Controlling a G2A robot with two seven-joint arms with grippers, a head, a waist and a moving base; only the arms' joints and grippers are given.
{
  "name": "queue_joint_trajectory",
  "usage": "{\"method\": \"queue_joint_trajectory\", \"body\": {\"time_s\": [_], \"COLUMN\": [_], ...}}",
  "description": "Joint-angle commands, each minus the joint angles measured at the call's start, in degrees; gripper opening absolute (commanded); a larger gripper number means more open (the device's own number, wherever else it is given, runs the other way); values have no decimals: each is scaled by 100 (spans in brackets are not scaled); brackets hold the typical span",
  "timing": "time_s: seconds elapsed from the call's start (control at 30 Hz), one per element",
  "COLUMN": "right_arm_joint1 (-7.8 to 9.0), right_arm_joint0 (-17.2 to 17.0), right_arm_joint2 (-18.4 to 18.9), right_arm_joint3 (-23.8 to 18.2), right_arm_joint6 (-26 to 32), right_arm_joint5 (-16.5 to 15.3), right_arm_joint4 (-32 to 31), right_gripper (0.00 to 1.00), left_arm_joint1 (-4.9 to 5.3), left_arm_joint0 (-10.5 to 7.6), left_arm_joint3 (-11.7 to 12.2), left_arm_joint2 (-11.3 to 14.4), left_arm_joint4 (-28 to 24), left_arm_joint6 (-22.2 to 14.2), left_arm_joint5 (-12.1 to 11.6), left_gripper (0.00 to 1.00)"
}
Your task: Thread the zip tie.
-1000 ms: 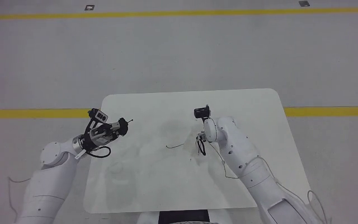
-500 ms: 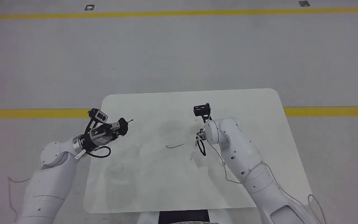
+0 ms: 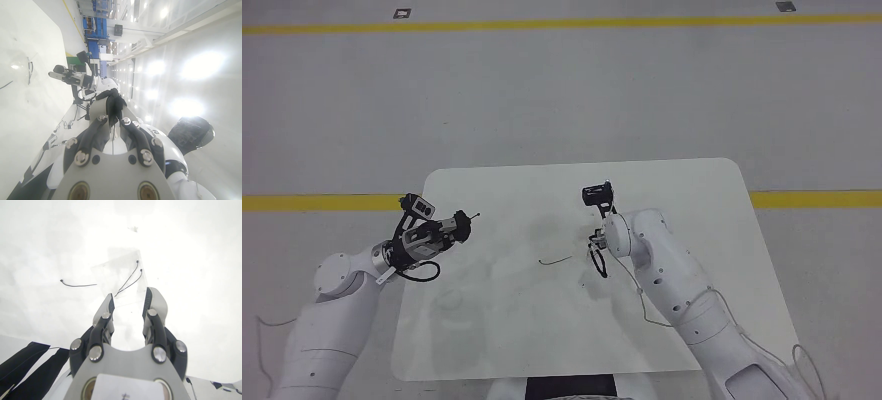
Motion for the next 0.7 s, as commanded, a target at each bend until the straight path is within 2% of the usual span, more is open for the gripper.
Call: {"method": "queue_joint_trajectory", "body": {"time_s": [0.0,0.1,0.3,0.67], "right_arm_joint1": [2,-5,-34,-194], "right_arm_joint0": [56,146,452,782], "right_arm_joint2": [-100,-267,-587,-602], "right_arm_joint3": [-29,7,396,1238], "right_arm_joint6": [0,0,0,0], "right_arm_joint5": [-24,-29,37,37], "right_arm_joint4": [125,336,660,771], "right_gripper": [34,33,30,25], "left_arm_joint1": [0,0,0,0], "left_arm_joint0": [0,0,0,0], "left_arm_joint3": [0,0,0,0], "left_arm_joint2": [0,0,0,0], "left_arm_joint4": [0,0,0,0], "left_arm_joint6": [0,0,0,0], "left_arm_joint5": [0,0,0,0], "left_gripper": [0,0,0,0]}}
